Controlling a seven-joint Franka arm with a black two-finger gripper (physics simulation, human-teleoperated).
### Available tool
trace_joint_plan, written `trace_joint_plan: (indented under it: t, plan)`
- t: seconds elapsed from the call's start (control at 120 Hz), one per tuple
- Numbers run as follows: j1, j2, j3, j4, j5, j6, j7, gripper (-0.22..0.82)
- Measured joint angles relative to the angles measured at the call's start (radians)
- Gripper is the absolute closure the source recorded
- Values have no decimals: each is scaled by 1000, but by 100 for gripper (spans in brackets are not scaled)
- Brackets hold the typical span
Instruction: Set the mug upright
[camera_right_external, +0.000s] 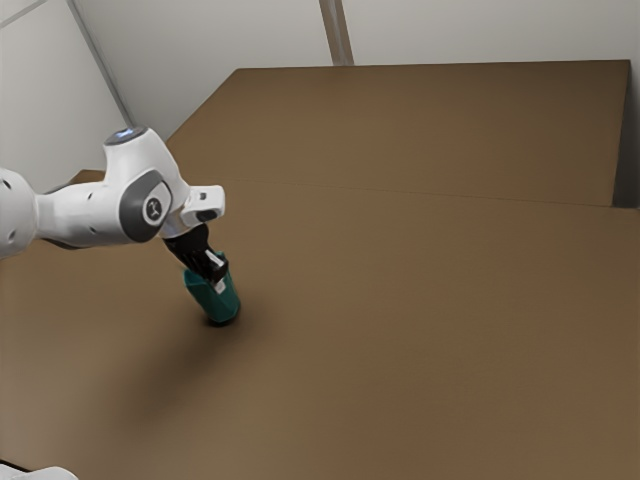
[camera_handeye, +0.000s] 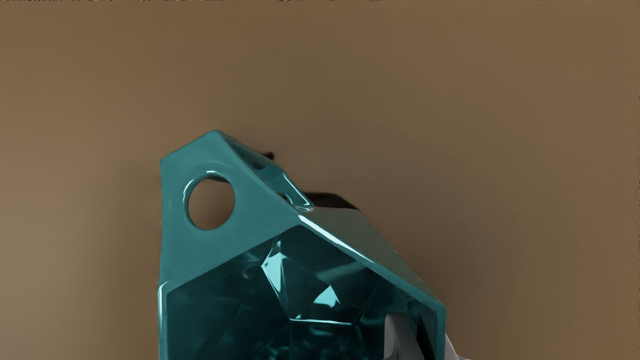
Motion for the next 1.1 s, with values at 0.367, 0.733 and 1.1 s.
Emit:
trace_joint_plan:
  t: [0.367,0.733,1.1]
  plan:
    - [0,-22,-26,-18,-4,28,-54,27]
    - [12,-122,-33,47,-26,-65,-74,5]
    - [5,-90,-20,458,-57,-429,-142,1]
